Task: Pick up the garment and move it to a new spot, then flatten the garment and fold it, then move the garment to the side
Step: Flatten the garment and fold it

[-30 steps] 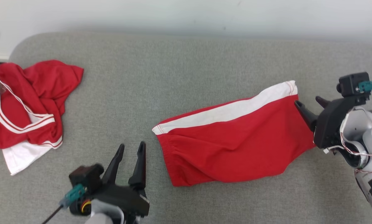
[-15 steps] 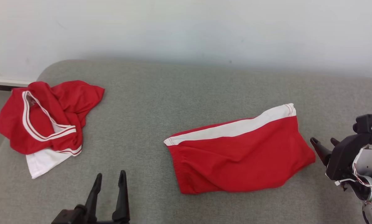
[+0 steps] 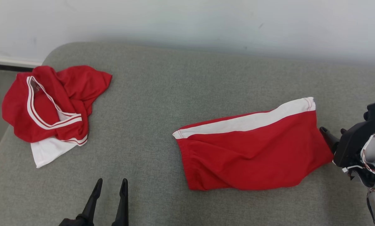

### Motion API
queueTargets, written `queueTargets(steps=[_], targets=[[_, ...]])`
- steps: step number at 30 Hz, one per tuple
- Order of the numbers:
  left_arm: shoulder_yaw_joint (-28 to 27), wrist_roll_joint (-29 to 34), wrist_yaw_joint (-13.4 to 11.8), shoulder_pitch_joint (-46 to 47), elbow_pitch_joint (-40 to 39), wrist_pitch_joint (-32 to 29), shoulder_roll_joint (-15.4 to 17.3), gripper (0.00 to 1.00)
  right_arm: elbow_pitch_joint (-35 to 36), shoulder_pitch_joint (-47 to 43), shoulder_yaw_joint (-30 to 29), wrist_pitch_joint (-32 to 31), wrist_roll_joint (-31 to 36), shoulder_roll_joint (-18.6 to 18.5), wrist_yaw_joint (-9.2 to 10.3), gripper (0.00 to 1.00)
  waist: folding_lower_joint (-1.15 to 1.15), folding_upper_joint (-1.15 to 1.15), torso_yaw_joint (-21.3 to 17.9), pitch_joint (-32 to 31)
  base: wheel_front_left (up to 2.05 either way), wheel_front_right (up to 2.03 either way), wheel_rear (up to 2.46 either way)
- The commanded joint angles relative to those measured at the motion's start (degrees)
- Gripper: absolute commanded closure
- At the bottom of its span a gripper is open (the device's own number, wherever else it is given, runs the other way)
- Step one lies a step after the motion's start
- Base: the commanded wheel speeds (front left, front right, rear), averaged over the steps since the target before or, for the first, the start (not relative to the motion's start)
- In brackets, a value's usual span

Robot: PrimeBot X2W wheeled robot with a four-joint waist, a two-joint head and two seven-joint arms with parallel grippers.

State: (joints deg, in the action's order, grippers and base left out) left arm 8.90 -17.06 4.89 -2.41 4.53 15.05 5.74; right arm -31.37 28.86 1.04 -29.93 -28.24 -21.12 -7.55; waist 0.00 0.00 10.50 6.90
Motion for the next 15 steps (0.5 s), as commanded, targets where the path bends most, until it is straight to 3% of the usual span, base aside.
queueTargets(steps=[1,15], targets=[[-0.48,0.43,0.65,-0.52,0.2,0.18,-0.49,0.0,-0.44,0.92,-0.96,-0.68,1.05,0.26,0.12,0.0,0.0,0.0,1.06,1.8,0.0,0.0,0.0],[-0.69,2.39,2.54,0.76,1.65,0.18,-1.59,0.0,-2.2,3.77,-5.79,-7.42,5.37,1.85,0.12,0.0,0.0,0.0,3.86,6.63,0.0,0.0,0.0]])
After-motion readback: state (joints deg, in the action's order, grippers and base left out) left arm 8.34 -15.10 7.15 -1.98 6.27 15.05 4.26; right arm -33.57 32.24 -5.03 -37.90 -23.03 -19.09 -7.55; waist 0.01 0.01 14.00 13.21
